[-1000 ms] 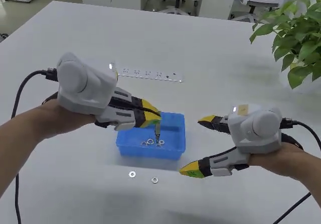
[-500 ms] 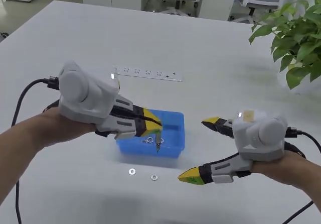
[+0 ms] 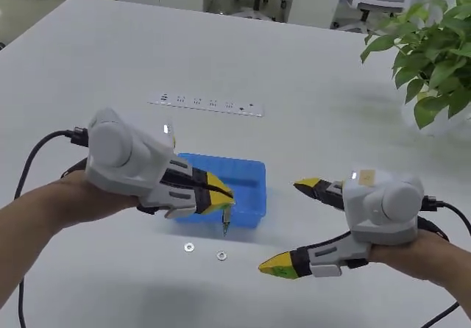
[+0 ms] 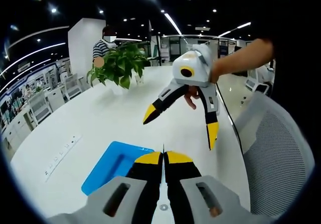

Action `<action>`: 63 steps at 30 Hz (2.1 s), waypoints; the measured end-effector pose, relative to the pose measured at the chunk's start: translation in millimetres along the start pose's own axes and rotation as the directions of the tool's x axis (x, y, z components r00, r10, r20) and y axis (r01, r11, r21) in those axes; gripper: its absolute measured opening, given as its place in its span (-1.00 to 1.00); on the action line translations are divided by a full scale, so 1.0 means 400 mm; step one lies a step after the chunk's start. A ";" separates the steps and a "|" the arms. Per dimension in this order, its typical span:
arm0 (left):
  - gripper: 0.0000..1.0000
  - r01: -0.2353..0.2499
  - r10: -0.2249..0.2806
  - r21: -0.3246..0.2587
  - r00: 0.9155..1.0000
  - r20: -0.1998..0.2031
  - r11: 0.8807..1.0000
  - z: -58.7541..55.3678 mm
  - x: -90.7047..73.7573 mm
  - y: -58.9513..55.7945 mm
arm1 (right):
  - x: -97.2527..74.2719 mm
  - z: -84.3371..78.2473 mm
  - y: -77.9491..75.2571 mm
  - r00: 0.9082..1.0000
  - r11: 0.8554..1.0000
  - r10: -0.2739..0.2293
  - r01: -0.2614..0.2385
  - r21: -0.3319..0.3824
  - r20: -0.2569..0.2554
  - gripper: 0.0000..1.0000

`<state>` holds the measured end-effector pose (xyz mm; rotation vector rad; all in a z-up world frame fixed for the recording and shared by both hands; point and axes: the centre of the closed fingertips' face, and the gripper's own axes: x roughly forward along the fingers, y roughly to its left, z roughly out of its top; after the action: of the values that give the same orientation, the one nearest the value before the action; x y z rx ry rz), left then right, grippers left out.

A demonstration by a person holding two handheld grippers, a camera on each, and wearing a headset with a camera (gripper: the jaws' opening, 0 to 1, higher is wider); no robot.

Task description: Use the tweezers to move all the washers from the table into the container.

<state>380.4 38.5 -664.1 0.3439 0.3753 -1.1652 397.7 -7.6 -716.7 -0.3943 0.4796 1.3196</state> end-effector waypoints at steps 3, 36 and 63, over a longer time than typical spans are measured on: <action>-0.90 0.004 -0.004 -0.002 1.000 -0.009 1.000 -0.013 0.005 -0.005 | 0.001 -0.004 0.004 1.000 1.000 0.003 -0.003 0.001 -0.001 0.99; -0.89 0.038 -0.039 -0.019 0.998 -0.039 0.999 -0.071 0.040 -0.024 | 0.011 -0.049 0.037 0.999 0.999 0.034 -0.033 0.025 -0.035 0.93; -0.89 0.064 -0.062 0.034 0.996 -0.056 0.997 -0.086 0.033 -0.028 | 0.085 -0.017 0.066 0.989 0.979 0.133 -0.141 -0.148 -0.065 0.18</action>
<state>370.6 39.1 -701.2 0.3983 0.4164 -1.2274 377.2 22.0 -740.9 -0.5332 0.4592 1.4876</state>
